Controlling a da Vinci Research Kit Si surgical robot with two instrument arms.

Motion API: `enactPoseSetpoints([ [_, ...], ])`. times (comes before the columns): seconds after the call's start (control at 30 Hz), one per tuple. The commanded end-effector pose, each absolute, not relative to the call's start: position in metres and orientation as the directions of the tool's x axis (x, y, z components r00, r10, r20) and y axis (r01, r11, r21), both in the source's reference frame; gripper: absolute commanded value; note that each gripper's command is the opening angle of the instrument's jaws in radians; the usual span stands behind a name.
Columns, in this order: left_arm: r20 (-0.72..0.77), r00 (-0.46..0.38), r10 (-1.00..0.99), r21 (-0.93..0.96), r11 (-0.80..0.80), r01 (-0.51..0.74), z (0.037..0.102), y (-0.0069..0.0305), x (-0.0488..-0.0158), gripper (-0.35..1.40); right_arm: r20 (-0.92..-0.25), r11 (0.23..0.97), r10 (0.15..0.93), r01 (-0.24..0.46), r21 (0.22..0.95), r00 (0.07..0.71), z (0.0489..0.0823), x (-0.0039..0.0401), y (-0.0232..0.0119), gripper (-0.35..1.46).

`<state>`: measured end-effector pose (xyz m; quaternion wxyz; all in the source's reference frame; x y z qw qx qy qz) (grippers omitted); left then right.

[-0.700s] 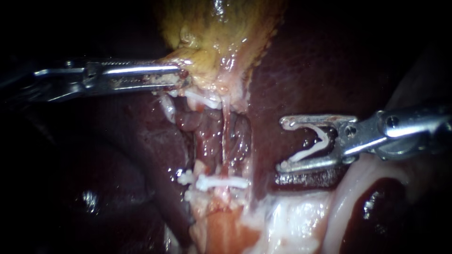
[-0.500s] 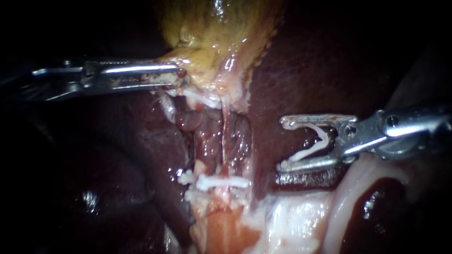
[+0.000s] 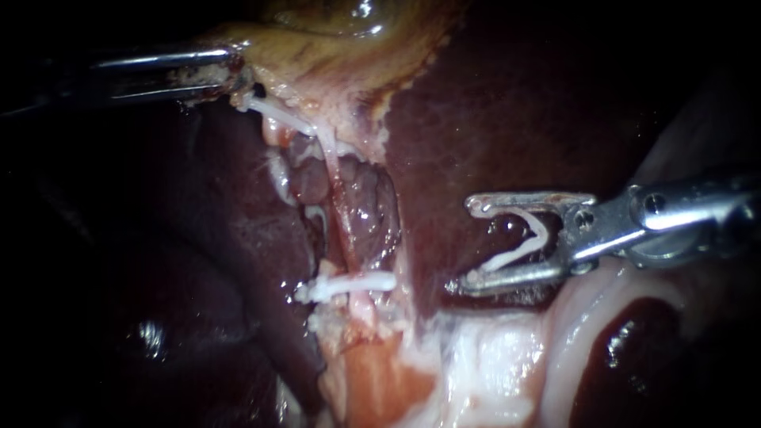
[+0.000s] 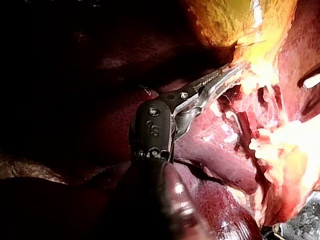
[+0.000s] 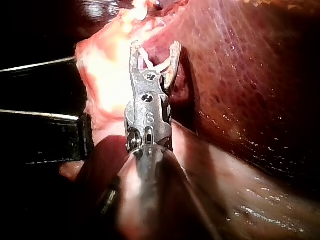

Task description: Clipping second clip right tube

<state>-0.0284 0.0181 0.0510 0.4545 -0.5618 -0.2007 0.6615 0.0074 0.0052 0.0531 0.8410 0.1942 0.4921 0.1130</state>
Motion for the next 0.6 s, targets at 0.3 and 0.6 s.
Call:
enactPoseSetpoints([
  [0.3,-0.561,0.045,0.826,-0.776,-0.507,-0.377,0.051,0.0179,-0.0284,-0.35,-0.717,0.829,0.492,-0.014,0.56,0.493,0.0534,0.0124,0.0057,0.5],
  [0.6,-0.562,0.044,0.826,-0.775,-0.507,-0.376,0.051,0.0178,-0.0283,-0.35,-0.646,0.754,0.575,-0.018,0.657,0.502,0.054,0.0167,0.0059,0.49],
])
